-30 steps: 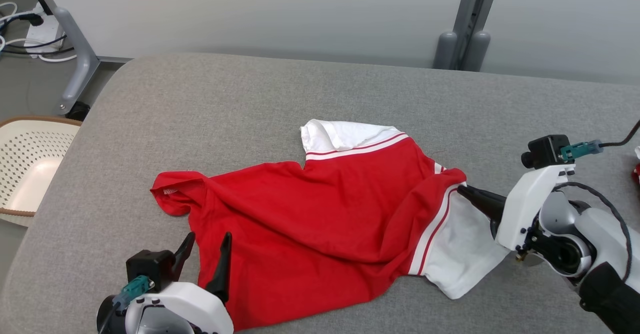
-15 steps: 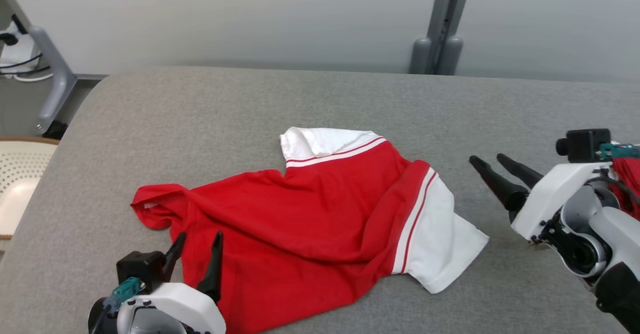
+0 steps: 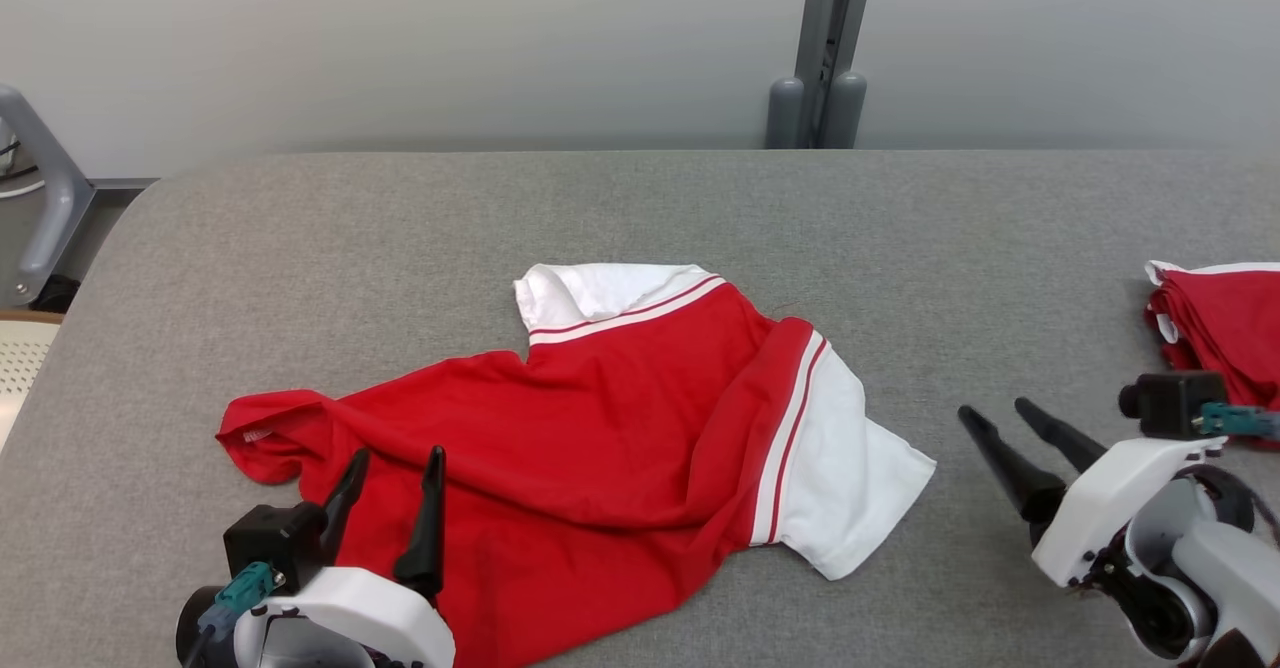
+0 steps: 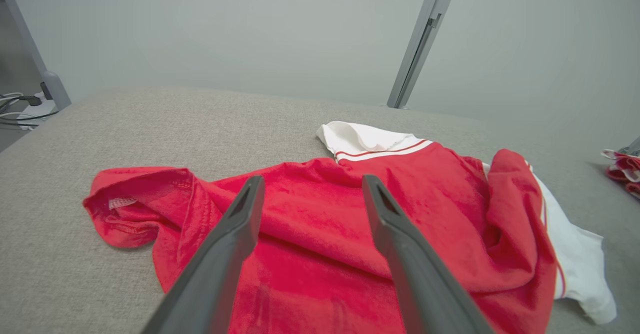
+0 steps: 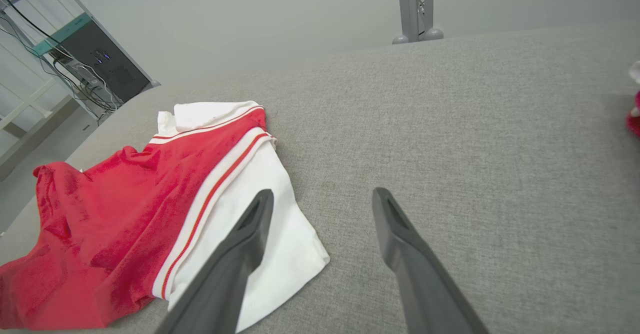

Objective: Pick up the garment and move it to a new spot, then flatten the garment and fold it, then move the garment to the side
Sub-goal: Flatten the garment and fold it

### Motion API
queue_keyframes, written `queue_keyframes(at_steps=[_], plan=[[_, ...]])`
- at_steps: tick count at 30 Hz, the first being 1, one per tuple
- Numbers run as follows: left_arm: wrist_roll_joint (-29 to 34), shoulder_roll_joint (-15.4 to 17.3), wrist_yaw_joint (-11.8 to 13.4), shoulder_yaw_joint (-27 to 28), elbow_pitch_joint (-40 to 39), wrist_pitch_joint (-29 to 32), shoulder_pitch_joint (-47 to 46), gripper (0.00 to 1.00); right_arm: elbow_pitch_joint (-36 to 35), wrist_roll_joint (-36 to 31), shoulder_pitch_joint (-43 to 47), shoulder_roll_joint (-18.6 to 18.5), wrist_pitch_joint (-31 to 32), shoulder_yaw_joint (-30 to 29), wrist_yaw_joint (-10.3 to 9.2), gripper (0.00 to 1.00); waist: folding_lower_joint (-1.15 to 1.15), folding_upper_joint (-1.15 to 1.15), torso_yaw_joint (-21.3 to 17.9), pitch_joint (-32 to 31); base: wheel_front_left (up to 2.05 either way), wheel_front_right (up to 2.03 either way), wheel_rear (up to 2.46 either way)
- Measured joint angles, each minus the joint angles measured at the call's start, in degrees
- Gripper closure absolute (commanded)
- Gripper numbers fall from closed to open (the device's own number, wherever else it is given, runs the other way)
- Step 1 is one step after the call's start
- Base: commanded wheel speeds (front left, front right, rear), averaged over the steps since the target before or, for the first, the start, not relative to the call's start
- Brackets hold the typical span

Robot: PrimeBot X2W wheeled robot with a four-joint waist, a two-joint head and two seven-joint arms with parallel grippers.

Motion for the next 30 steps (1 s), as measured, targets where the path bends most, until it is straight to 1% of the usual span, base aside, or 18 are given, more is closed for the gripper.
queue_keyframes(at_steps=[4,9,13,17,18,19,20,26,30], plan=[[0.10,0.09,0.07,-0.03,-0.11,-0.41,-0.16,0.00,3.99,-2.09,-0.99,2.47,2.45,2.13,0.00,0.00,0.00,0.00,0.79,0.23,0.00,0.00,0.00],[0.18,-0.05,0.04,-0.43,-0.21,-0.63,-0.55,0.00,10.98,-5.63,-4.29,5.26,6.21,5.33,0.00,0.00,0.00,0.00,2.51,0.53,0.00,0.00,0.00],[0.15,0.00,0.05,-0.54,0.03,-0.58,-0.62,0.00,18.36,-6.70,-5.33,7.32,10.62,6.97,0.01,0.00,0.00,0.00,4.40,0.67,0.00,0.00,0.00],[0.05,0.14,0.20,-0.53,0.04,-0.55,-0.57,0.00,20.92,-5.25,-5.72,8.92,12.91,6.75,-0.01,0.00,0.00,0.00,6.17,0.65,0.00,0.00,0.00],[0.02,0.25,0.29,-0.45,0.07,-0.37,-0.52,0.00,21.19,-5.01,-5.84,9.00,13.24,6.82,-0.07,0.25,0.00,0.00,6.44,0.63,0.00,0.00,0.00],[0.00,0.34,0.38,-0.45,0.05,-0.37,-0.51,0.00,21.23,-4.99,-5.90,9.04,13.27,6.98,-0.07,0.56,0.00,0.00,6.62,0.61,0.00,0.00,0.00],[-0.01,0.36,0.51,-0.44,0.04,-0.37,-0.51,0.00,21.21,-4.99,-5.93,9.04,13.10,7.13,-0.07,1.00,0.00,0.00,6.70,0.60,0.00,0.00,0.00],[-0.20,0.66,0.78,-0.32,-0.27,-0.41,-0.31,0.00,21.03,-4.49,-5.96,9.25,10.94,7.82,0.02,1.00,0.00,0.00,5.58,0.39,0.00,0.00,0.00],[-0.25,0.76,1.02,-0.35,-0.57,-0.66,-0.20,0.00,20.04,-2.69,-5.84,8.03,8.75,6.53,0.02,1.00,0.00,0.00,3.78,0.02,0.00,0.00,0.00]])
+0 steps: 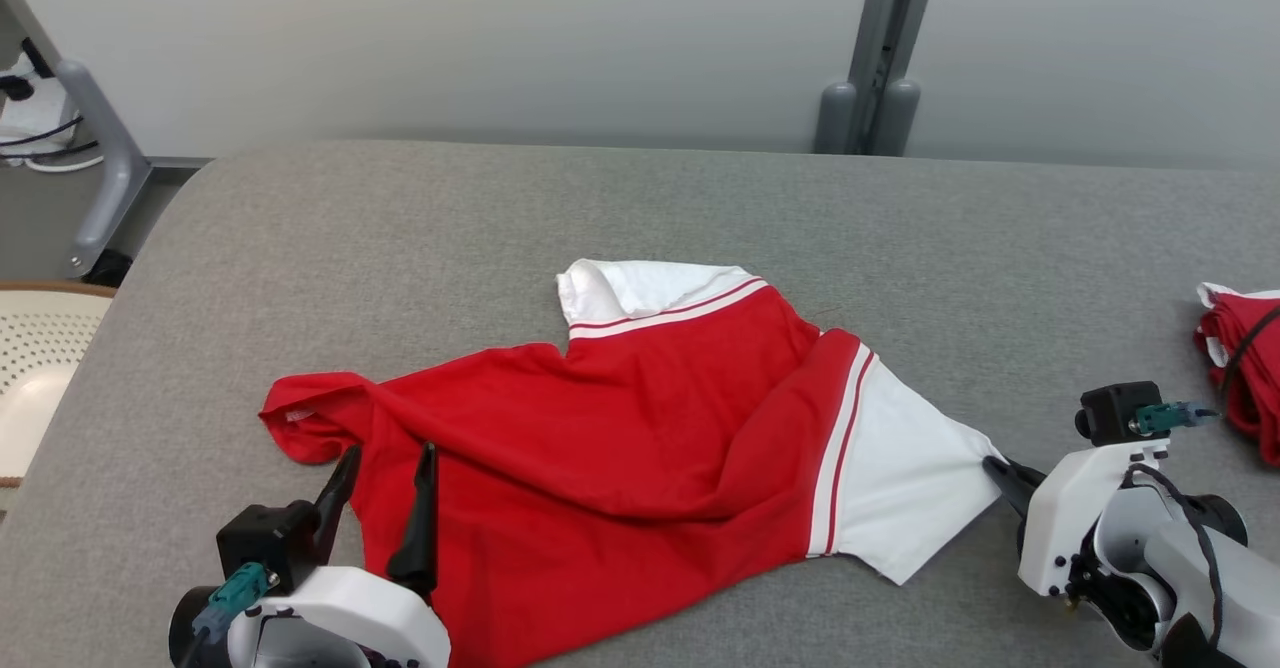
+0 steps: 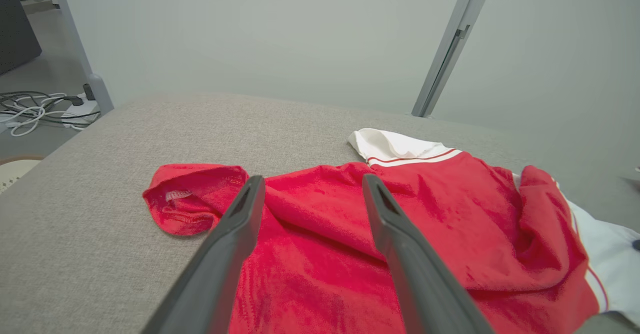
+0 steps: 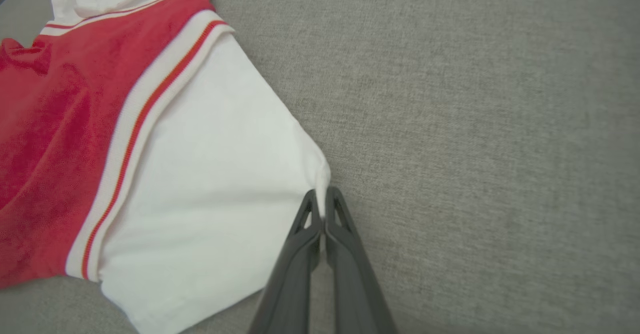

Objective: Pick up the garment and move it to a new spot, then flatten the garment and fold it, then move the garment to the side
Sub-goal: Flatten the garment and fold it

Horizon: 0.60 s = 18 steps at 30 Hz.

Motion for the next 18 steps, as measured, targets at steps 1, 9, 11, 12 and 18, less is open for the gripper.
queue_keyframes(at_steps=[1,9,11,12,18], plan=[[-0.03,0.02,0.00,0.01,-0.01,-0.01,0.14,0.00,-0.71,0.58,0.18,-0.36,-0.36,-0.33,0.00,1.00,0.00,0.00,-0.55,-0.14,0.00,0.00,0.00],[-0.31,0.18,0.18,-0.07,-0.05,-0.25,0.82,0.00,-7.37,4.45,5.18,-3.85,-1.58,-2.16,0.00,1.00,0.00,0.00,-5.61,-1.11,0.00,0.00,0.00],[-0.33,0.23,0.31,-0.10,-0.15,-0.25,0.83,0.00,-9.64,5.31,6.78,-4.80,-1.07,-2.54,0.00,1.00,0.00,0.00,-6.83,-1.18,0.00,0.00,0.00],[-0.34,0.29,0.32,-0.08,-0.15,-0.25,0.84,0.00,-10.61,5.54,7.48,-5.44,-0.99,-2.86,0.00,1.00,0.00,0.00,-7.43,-1.18,0.00,0.00,0.00],[-0.51,0.38,0.52,-0.13,-0.22,-0.24,0.82,0.00,-16.33,7.67,12.05,-9.48,0.00,-5.77,0.00,1.00,0.00,0.00,-9.76,-0.65,0.00,0.00,0.00]])
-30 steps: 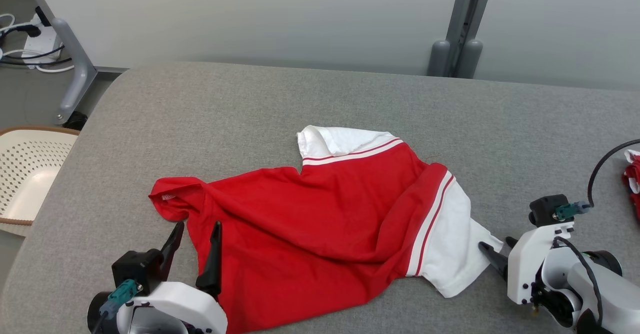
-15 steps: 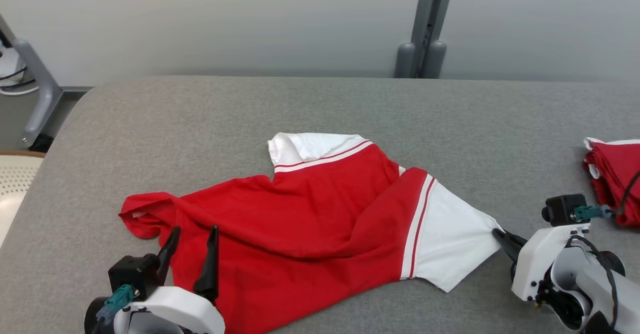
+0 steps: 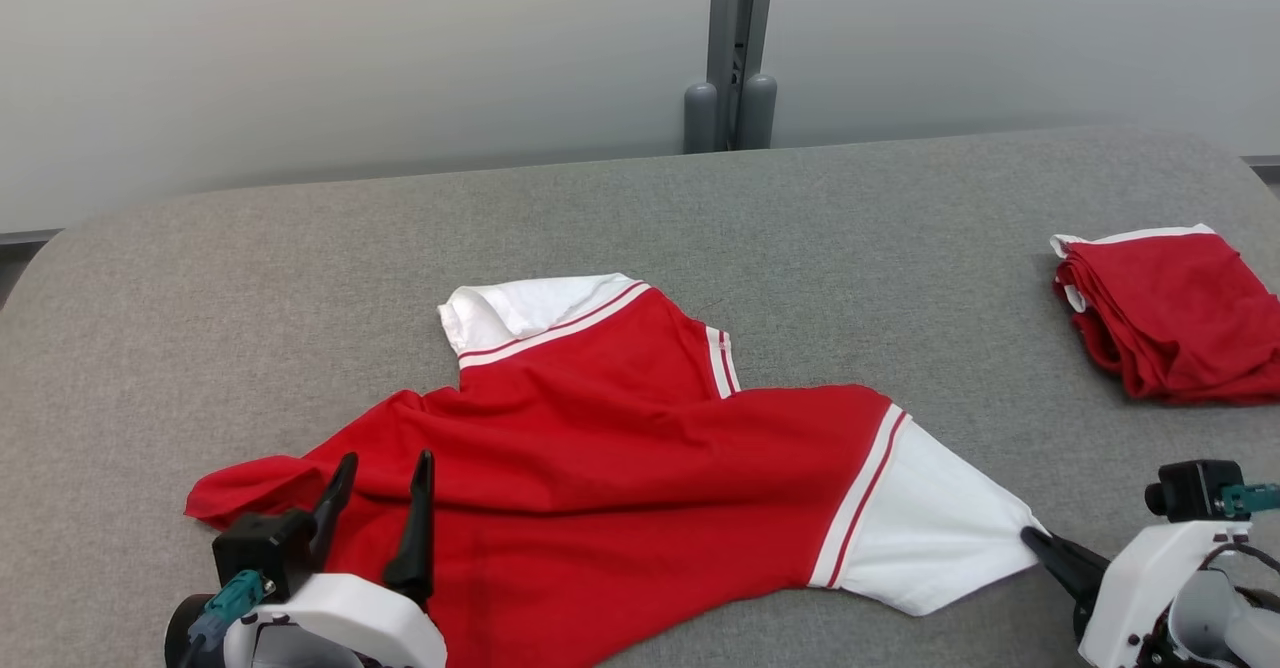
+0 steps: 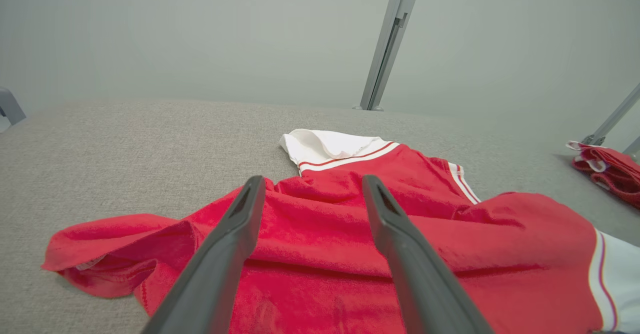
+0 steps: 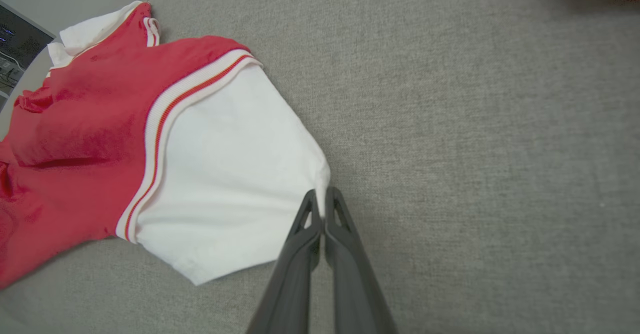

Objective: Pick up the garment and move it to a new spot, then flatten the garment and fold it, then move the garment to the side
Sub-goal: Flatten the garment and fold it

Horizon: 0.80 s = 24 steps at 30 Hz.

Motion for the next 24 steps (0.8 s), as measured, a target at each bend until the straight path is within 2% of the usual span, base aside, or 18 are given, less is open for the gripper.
queue_keyframes(at_steps=[4,5,6,7,16,19,21,24], plan=[[-0.15,0.26,0.07,0.01,0.12,0.08,-0.01,0.00,-3.15,1.32,3.50,-1.91,1.88,-2.05,0.00,1.00,0.00,0.00,-0.28,0.23,0.00,0.00,0.00],[-0.15,0.26,0.07,0.01,0.12,0.08,-0.01,0.00,-3.15,1.32,3.50,-1.91,1.88,-2.05,0.00,0.94,0.00,0.00,-0.28,0.23,0.00,0.00,0.00],[-0.15,0.35,0.10,0.02,0.15,0.19,-0.01,0.00,-3.74,1.45,4.15,-2.32,2.30,-2.54,0.00,0.53,0.00,0.00,-0.28,0.22,0.00,0.00,0.00],[-0.16,0.40,0.21,-0.01,0.20,0.23,-0.01,0.00,-4.37,1.45,4.66,-2.60,2.44,-3.16,0.00,0.00,0.00,0.00,-0.25,0.20,0.00,0.00,0.00],[-0.24,0.52,0.27,-0.48,0.44,0.62,-0.09,0.00,-12.00,-0.60,6.49,-3.53,0.05,-10.47,-0.01,0.00,0.00,0.00,2.30,-0.63,0.00,0.00,0.00],[-0.60,0.78,0.44,-0.62,0.41,0.76,0.05,0.00,-14.07,-4.33,5.89,-4.32,-3.04,-15.03,-0.02,0.00,0.00,0.00,4.19,-1.11,0.00,0.00,0.00],[-0.62,0.69,0.42,-0.81,0.25,0.76,0.04,0.00,-13.97,-6.95,4.35,-3.39,-3.12,-16.30,-0.02,0.00,0.00,0.00,5.24,-1.28,0.00,0.00,0.00],[-0.60,0.55,0.41,-1.15,-0.05,0.76,-0.04,0.00,-12.51,-11.52,0.61,-0.10,-2.11,-16.84,-0.02,0.00,0.00,0.00,7.12,-1.28,0.00,0.00,0.00]])
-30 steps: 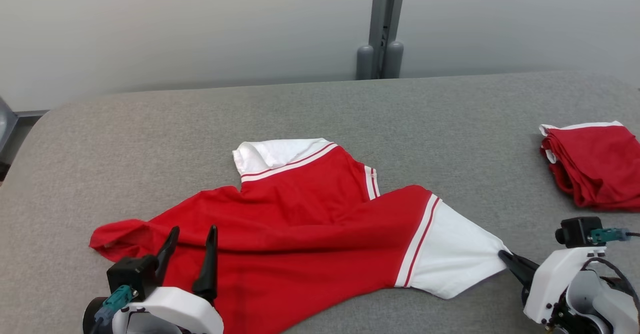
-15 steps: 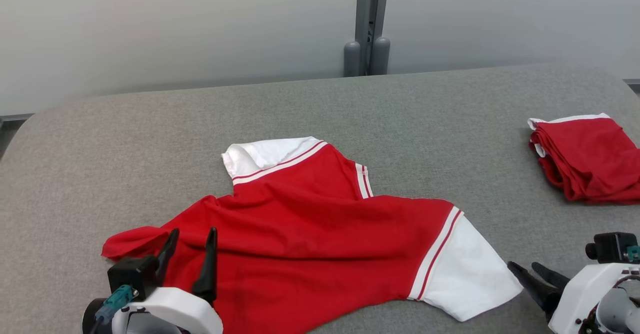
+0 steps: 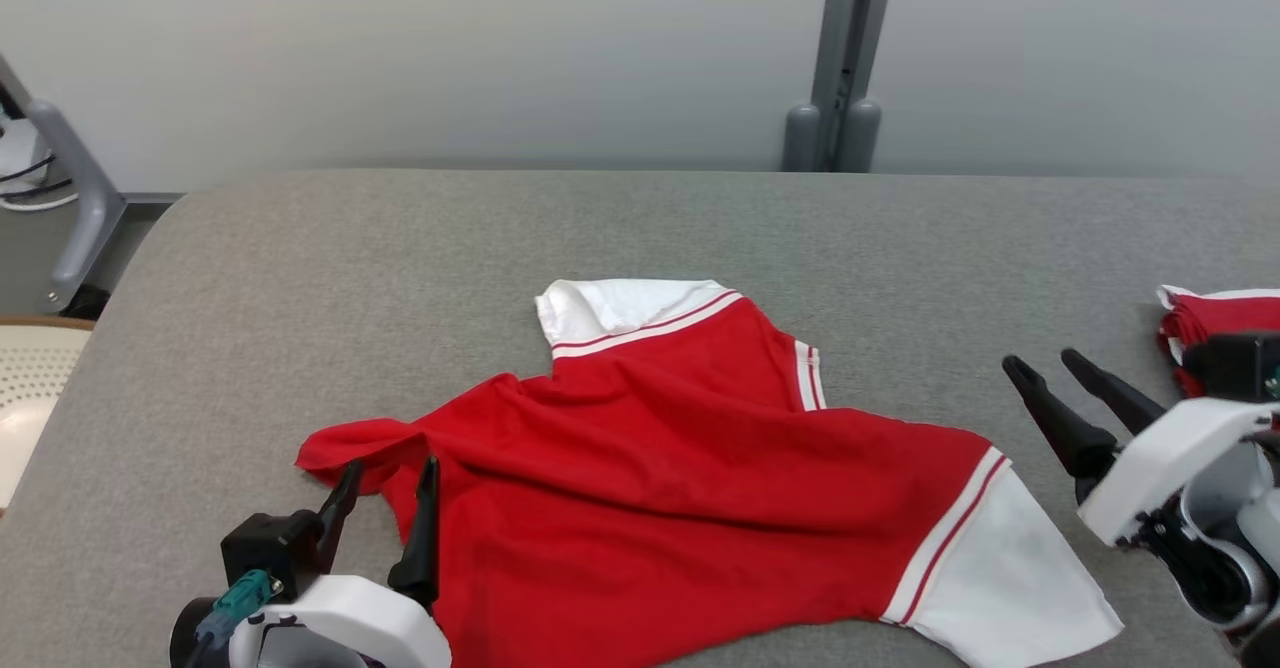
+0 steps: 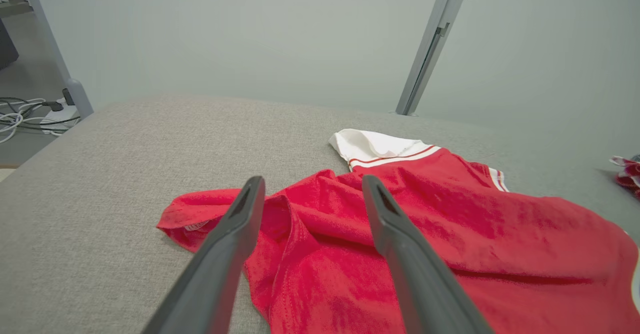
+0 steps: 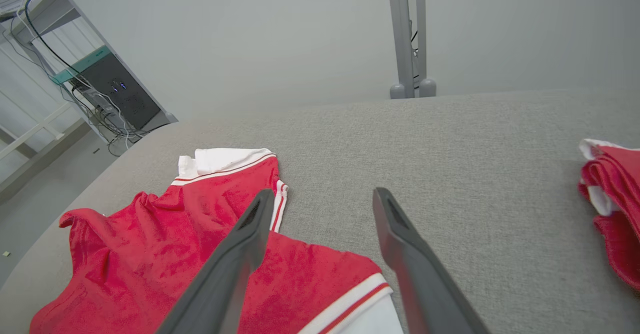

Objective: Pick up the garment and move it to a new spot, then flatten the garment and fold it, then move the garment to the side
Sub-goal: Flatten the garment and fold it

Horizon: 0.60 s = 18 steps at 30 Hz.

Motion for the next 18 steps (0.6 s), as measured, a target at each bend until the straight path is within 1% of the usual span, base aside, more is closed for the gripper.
queue_keyframes(at_steps=[3,7,9,14,18], plan=[[0.07,-0.11,-0.01,-0.30,-0.31,-0.15,-0.34,0.00,3.43,-5.59,-5.09,2.98,1.79,0.03,0.01,0.00,0.00,0.00,2.07,0.51,0.00,0.00,0.00],[0.45,-1.24,-0.55,-0.82,-0.55,-1.81,-1.82,0.00,8.80,-9.34,-11.73,7.23,5.23,1.09,0.00,0.00,0.00,0.00,5.14,1.97,0.00,0.00,0.00],[0.49,-1.99,-0.97,-1.40,-0.33,-2.60,-2.55,0.00,12.15,-10.05,-14.45,8.90,7.31,2.12,0.00,0.00,0.00,0.00,6.81,2.92,0.00,0.00,0.00],[0.94,-4.05,-1.87,-2.27,0.89,-4.93,-4.87,0.00,21.51,-10.40,-20.39,9.88,12.92,4.41,0.01,0.00,0.00,0.00,11.43,5.44,0.00,0.00,0.00],[0.93,-5.06,-2.23,-2.47,2.54,-5.90,-5.70,0.00,27.37,-9.36,-23.45,10.25,17.24,6.04,0.01,0.00,0.00,0.00,15.15,7.17,0.00,0.00,0.00]])
